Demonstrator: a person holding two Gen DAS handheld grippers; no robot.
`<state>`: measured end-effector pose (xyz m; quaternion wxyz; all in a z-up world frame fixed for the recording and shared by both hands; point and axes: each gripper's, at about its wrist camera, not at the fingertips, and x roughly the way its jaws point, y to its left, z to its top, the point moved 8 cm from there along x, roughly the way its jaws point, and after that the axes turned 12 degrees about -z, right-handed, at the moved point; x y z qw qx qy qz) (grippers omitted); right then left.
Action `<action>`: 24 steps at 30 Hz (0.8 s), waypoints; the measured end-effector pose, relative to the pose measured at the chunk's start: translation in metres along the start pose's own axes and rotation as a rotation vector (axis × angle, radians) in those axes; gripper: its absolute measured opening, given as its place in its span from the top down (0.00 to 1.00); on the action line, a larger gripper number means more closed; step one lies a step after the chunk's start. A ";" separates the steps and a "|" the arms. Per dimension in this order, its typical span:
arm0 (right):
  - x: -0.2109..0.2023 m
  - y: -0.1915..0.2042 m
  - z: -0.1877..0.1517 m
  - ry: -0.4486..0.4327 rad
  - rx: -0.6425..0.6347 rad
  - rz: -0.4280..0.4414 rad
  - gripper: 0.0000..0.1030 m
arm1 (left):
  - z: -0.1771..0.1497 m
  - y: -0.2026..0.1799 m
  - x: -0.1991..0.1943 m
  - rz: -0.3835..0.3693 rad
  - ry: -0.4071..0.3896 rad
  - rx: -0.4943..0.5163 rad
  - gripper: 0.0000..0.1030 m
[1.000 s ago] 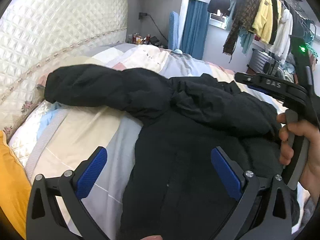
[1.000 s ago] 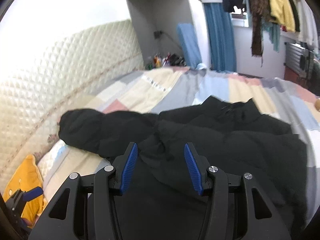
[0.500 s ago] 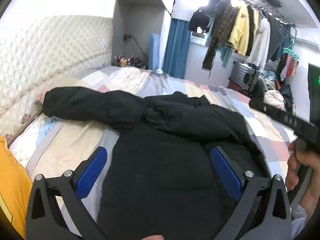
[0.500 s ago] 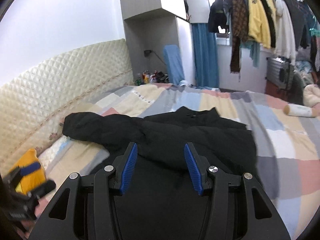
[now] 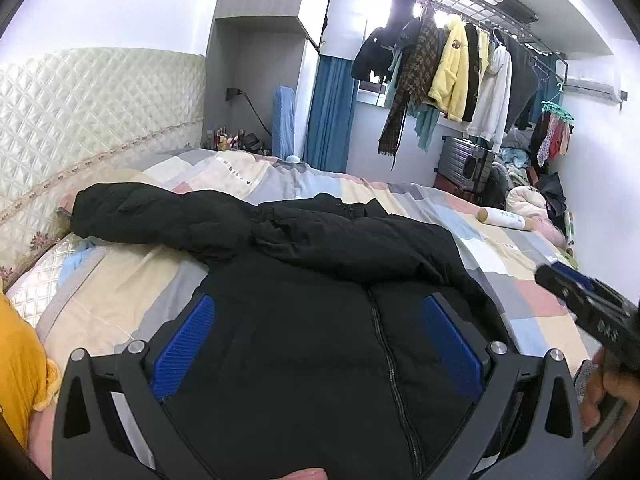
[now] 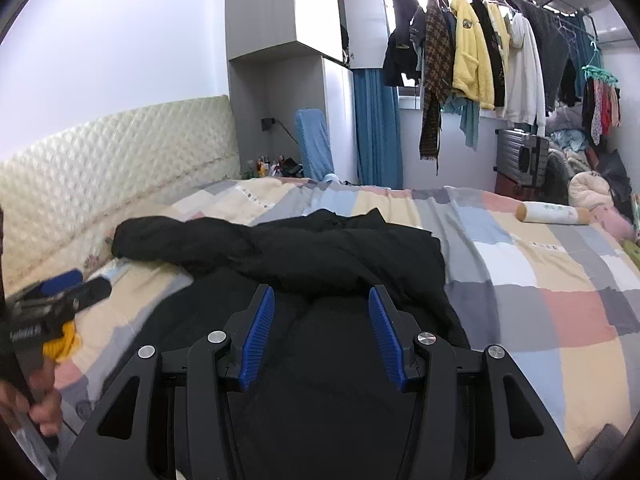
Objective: Fold large clothes
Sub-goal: 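Lay the sleeve on the jacket, open the right tool and withdraw, then reach the left tool to the other sleeve cuff and close it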
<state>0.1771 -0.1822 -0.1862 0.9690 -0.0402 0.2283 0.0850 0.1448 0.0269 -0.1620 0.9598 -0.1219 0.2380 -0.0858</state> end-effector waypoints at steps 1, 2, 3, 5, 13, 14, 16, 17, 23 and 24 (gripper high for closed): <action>-0.004 -0.003 -0.005 -0.002 0.003 -0.002 0.53 | -0.002 0.000 0.001 -0.002 -0.001 -0.001 0.00; -0.007 -0.007 -0.010 -0.004 0.012 -0.009 0.52 | -0.006 -0.003 0.000 -0.003 -0.001 0.000 0.00; -0.011 -0.011 -0.017 -0.006 0.023 -0.012 0.51 | -0.008 -0.004 0.001 -0.005 0.002 0.004 0.00; -0.016 -0.016 -0.030 -0.011 0.021 -0.016 0.51 | -0.012 -0.006 0.002 -0.005 0.000 0.010 0.00; -0.013 -0.027 -0.045 -0.018 0.025 -0.038 0.28 | -0.018 0.009 0.018 -0.011 0.013 -0.019 0.00; -0.013 -0.027 -0.045 -0.022 0.032 -0.030 0.27 | -0.016 0.012 0.020 -0.008 0.012 -0.021 0.00; -0.012 -0.026 -0.046 -0.024 0.032 -0.024 0.25 | -0.009 0.024 0.026 0.008 0.014 -0.020 0.00; -0.012 -0.025 -0.048 -0.024 0.029 -0.026 0.24 | -0.006 0.028 0.027 0.014 0.011 -0.019 0.00; -0.004 -0.021 -0.056 -0.010 0.001 -0.038 0.13 | 0.030 0.095 0.042 0.051 0.007 -0.073 0.00; -0.003 -0.021 -0.056 -0.006 0.005 -0.035 0.12 | 0.034 0.105 0.044 0.060 0.010 -0.083 0.00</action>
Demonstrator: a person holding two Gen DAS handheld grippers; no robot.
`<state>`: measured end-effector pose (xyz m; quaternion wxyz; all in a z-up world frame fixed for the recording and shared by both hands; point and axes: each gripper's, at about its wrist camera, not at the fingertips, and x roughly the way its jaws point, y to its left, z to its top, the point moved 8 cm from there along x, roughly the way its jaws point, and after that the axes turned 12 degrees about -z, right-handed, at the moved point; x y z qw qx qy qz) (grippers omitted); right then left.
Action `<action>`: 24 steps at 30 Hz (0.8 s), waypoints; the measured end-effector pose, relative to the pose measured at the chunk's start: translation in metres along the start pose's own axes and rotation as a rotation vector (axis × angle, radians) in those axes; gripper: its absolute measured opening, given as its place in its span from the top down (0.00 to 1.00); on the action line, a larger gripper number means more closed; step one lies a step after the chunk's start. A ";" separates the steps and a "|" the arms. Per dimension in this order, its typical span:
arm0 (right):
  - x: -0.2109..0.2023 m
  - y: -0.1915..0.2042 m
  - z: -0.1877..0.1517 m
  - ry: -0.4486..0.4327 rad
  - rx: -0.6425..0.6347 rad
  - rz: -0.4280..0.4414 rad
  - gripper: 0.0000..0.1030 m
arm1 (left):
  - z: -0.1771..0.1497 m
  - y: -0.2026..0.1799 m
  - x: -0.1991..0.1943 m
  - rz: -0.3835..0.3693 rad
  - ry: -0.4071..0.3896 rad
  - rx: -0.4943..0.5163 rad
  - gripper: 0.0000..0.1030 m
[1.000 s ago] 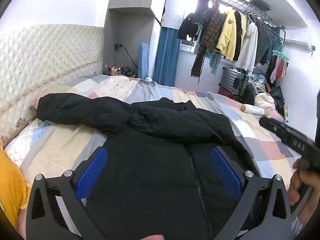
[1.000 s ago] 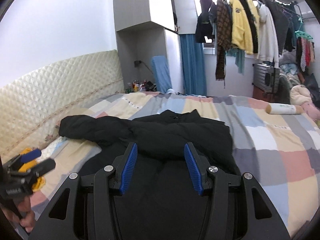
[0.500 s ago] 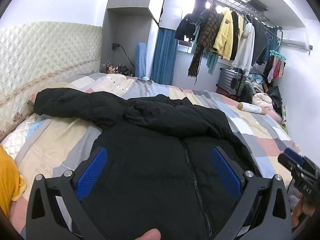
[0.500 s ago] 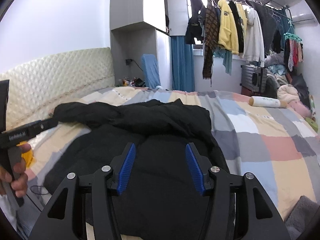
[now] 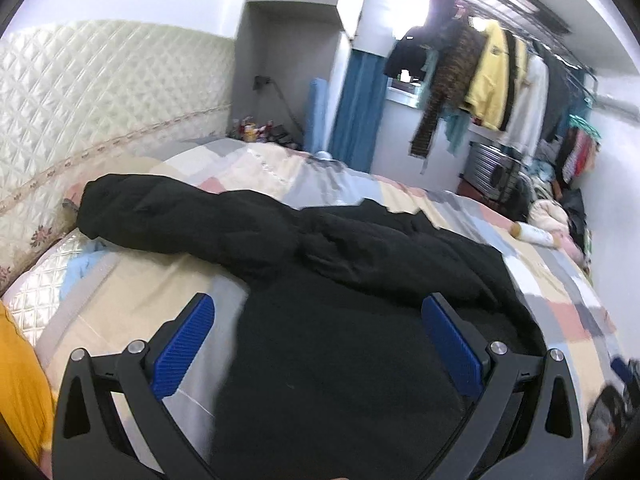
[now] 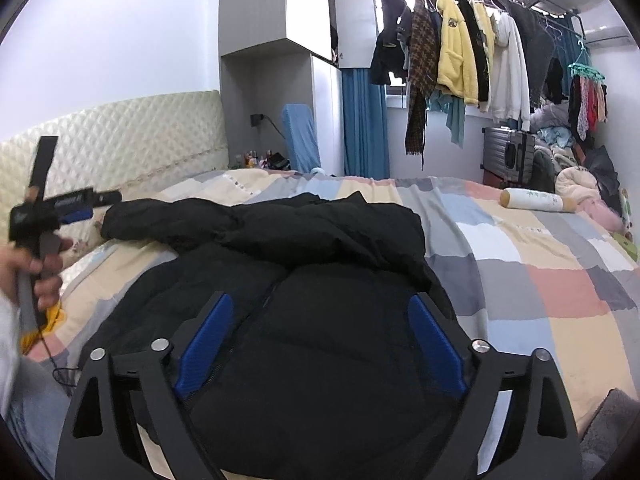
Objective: Fold large clothes
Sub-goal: 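Reach the left tool to the other sleeve cuff and close it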
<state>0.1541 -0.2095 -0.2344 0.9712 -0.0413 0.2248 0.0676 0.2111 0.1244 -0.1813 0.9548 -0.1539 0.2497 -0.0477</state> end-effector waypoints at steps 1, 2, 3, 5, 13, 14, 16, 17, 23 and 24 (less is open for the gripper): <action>0.000 0.000 -0.001 0.001 0.003 0.001 0.12 | 0.008 0.016 0.003 0.010 0.005 -0.017 0.00; 0.001 0.000 -0.001 0.000 0.007 0.001 0.12 | 0.015 0.031 0.006 0.018 0.006 -0.034 0.00; 0.001 0.000 -0.001 -0.002 0.010 -0.001 0.12 | 0.020 0.044 0.007 0.022 0.002 -0.051 0.00; 0.002 -0.001 -0.002 0.001 0.019 -0.002 0.12 | 0.038 0.084 0.008 0.039 -0.017 -0.118 0.00; 0.012 -0.006 -0.010 0.044 0.032 -0.035 0.12 | 0.072 0.219 0.011 0.064 -0.084 -0.362 0.00; 0.015 -0.005 -0.011 0.053 0.031 -0.043 0.12 | 0.072 0.239 0.013 0.071 -0.099 -0.402 0.00; 0.021 -0.004 -0.013 0.064 0.023 -0.063 0.12 | 0.067 0.276 0.019 0.049 -0.128 -0.507 0.00; 0.023 -0.005 -0.014 0.068 0.025 -0.068 0.12 | 0.064 0.290 0.021 0.033 -0.139 -0.546 0.00; 0.046 0.000 -0.010 0.110 0.080 -0.102 0.12 | 0.034 0.370 0.052 0.048 -0.142 -0.691 0.01; 0.049 0.002 -0.009 0.114 0.083 -0.109 0.12 | 0.030 0.380 0.057 0.049 -0.140 -0.711 0.01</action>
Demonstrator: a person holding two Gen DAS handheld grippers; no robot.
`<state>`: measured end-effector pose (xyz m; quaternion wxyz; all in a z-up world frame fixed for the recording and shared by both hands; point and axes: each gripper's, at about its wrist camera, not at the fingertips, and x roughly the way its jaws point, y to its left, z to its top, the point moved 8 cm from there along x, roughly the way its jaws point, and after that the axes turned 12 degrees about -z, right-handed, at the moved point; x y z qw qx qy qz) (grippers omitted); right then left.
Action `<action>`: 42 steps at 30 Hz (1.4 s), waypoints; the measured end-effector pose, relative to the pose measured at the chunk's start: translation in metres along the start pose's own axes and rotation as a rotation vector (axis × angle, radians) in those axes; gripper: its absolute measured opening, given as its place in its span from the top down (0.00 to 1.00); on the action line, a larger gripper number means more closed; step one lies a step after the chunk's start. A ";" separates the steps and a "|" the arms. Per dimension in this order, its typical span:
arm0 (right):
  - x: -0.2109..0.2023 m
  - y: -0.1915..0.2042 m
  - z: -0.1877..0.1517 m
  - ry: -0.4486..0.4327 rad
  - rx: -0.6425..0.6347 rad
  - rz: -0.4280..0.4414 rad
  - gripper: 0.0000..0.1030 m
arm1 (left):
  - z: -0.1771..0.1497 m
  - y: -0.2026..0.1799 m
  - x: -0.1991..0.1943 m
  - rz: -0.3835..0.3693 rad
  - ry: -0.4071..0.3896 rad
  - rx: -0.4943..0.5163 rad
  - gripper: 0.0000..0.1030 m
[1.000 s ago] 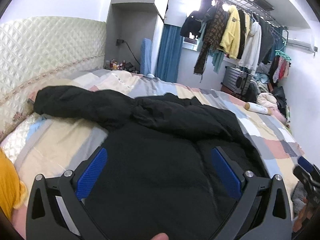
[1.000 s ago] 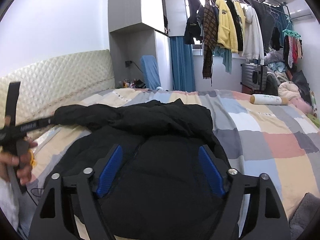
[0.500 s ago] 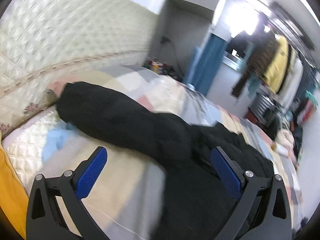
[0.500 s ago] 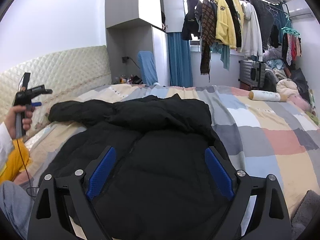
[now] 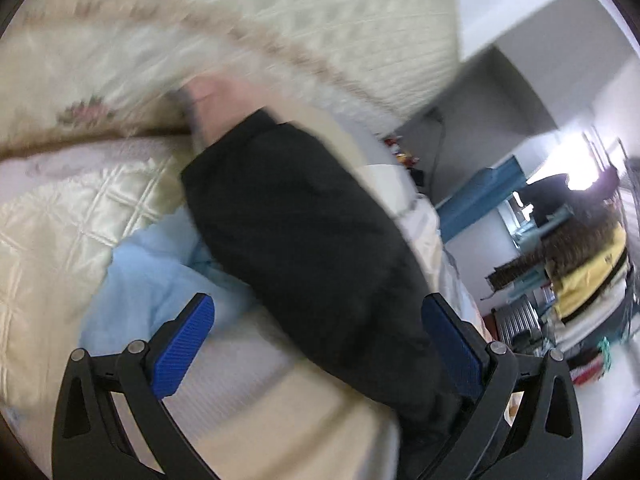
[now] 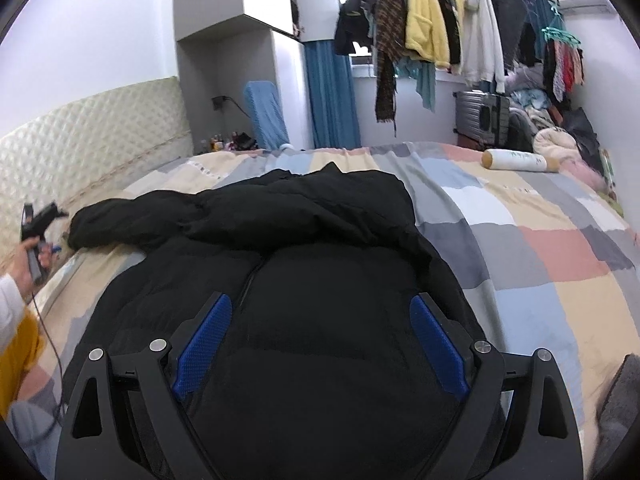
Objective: Fold large clothes
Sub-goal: 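Reach the left tool to the other sleeve cuff and close it, then lift the sleeve with the left tool and fold it over the jacket body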
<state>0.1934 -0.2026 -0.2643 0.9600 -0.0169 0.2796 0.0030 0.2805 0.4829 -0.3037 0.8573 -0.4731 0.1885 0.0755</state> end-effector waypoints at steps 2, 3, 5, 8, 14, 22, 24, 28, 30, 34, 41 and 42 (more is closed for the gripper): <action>0.006 0.006 0.003 0.003 -0.002 -0.018 0.12 | 0.006 0.025 0.011 -0.002 -0.009 -0.051 0.01; 0.010 0.008 0.004 0.003 -0.006 -0.027 0.12 | 0.009 0.033 0.014 -0.008 -0.016 -0.070 0.01; 0.017 0.011 0.004 0.008 -0.015 -0.047 0.12 | 0.015 0.049 0.022 -0.036 -0.036 -0.118 0.01; 0.031 0.014 0.005 0.037 -0.003 -0.063 0.12 | 0.026 0.061 0.033 -0.102 -0.061 -0.178 0.06; 0.049 0.022 0.005 0.076 -0.008 -0.095 0.12 | 0.036 0.065 0.060 -0.183 -0.049 -0.236 0.08; 0.056 0.018 0.003 0.118 0.027 -0.127 0.12 | 0.050 0.039 0.047 -0.185 -0.114 -0.171 0.78; 0.054 0.013 0.002 0.118 0.032 -0.131 0.12 | 0.057 0.029 0.035 -0.157 -0.133 -0.143 0.87; 0.046 0.005 0.004 0.104 0.055 -0.123 0.12 | 0.071 0.005 0.005 -0.082 -0.200 -0.063 0.96; 0.039 0.002 0.006 0.087 0.054 -0.113 0.12 | 0.077 -0.003 -0.009 -0.058 -0.224 -0.036 0.97; 0.029 -0.001 0.011 0.056 0.047 -0.097 0.12 | 0.082 -0.044 -0.036 -0.019 -0.246 0.063 0.97; 0.023 -0.012 0.007 0.064 0.043 -0.042 0.12 | 0.082 -0.128 -0.067 0.048 -0.237 0.260 0.98; 0.021 -0.015 0.006 0.059 0.046 -0.033 0.12 | 0.080 -0.141 -0.072 0.054 -0.238 0.281 0.98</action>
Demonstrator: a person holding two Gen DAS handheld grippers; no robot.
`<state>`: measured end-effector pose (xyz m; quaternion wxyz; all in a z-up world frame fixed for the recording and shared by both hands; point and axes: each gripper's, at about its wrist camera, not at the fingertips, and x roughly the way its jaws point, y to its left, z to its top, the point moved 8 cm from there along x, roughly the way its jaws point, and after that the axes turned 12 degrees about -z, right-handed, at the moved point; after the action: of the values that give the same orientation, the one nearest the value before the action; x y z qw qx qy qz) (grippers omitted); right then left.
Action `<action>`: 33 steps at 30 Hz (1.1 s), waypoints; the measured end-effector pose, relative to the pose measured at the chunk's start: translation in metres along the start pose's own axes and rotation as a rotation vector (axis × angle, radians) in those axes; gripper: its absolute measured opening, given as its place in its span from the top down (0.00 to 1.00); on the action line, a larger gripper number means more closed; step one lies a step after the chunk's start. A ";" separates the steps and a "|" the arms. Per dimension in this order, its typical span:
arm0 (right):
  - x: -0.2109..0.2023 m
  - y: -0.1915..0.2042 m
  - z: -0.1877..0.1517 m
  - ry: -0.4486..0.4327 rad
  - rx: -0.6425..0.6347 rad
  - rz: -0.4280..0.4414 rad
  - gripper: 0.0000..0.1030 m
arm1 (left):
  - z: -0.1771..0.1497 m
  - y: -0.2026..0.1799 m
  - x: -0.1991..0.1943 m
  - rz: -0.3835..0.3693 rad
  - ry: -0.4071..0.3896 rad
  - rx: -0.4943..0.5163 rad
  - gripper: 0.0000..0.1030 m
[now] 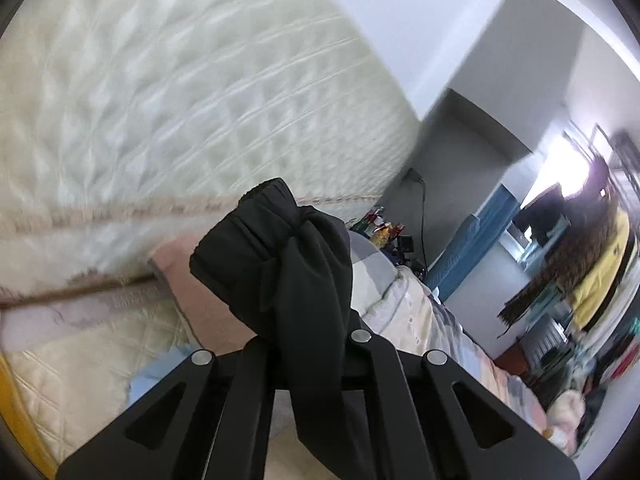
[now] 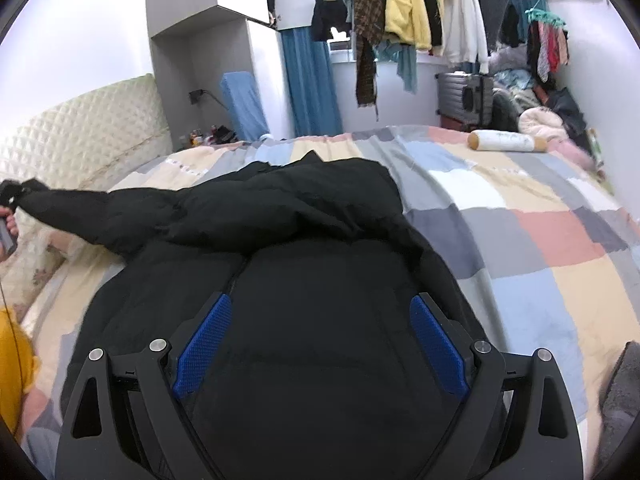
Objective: Fold large clothes
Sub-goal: 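Lift the sleeve with the left tool and fold it over the jacket body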
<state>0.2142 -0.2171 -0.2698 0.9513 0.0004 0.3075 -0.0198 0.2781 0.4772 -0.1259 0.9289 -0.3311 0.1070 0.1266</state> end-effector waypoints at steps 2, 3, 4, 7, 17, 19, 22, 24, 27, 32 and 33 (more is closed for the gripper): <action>-0.007 -0.002 -0.001 -0.015 0.000 0.018 0.12 | 0.004 -0.021 -0.006 -0.004 0.000 0.028 0.98; -0.013 -0.005 0.001 -0.035 0.003 0.031 0.12 | 0.005 -0.035 -0.011 -0.009 0.001 0.049 0.98; -0.017 -0.007 0.002 -0.047 0.003 0.036 0.12 | 0.006 -0.047 -0.010 -0.017 0.002 0.067 0.98; -0.027 -0.012 0.004 -0.081 -0.006 0.044 0.12 | 0.004 -0.090 -0.019 -0.041 0.010 0.141 0.97; -0.035 -0.033 0.004 -0.114 -0.009 0.060 0.11 | -0.007 -0.206 -0.039 -0.077 0.016 0.311 0.97; -0.036 -0.037 0.006 -0.118 -0.001 0.071 0.11 | -0.014 -0.234 -0.044 -0.087 0.016 0.350 0.97; -0.040 -0.044 0.008 -0.138 -0.005 0.071 0.11 | -0.026 -0.263 -0.043 -0.105 0.023 0.394 0.97; -0.040 -0.048 0.008 -0.146 -0.007 0.067 0.11 | -0.037 -0.288 -0.042 -0.131 0.028 0.419 0.97; -0.038 -0.056 0.007 -0.144 0.009 0.070 0.11 | -0.060 -0.327 -0.037 -0.174 0.038 0.459 0.97; -0.035 -0.067 0.010 -0.139 0.049 0.091 0.11 | -0.105 -0.383 -0.025 -0.235 0.071 0.515 0.97; -0.037 -0.069 0.011 -0.144 0.054 0.094 0.11 | -0.116 -0.394 -0.022 -0.246 0.081 0.529 0.97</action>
<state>0.1882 -0.2845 -0.2389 0.9705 0.0388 0.2374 0.0165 0.3641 0.1041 0.0236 0.9863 -0.0924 0.1324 -0.0327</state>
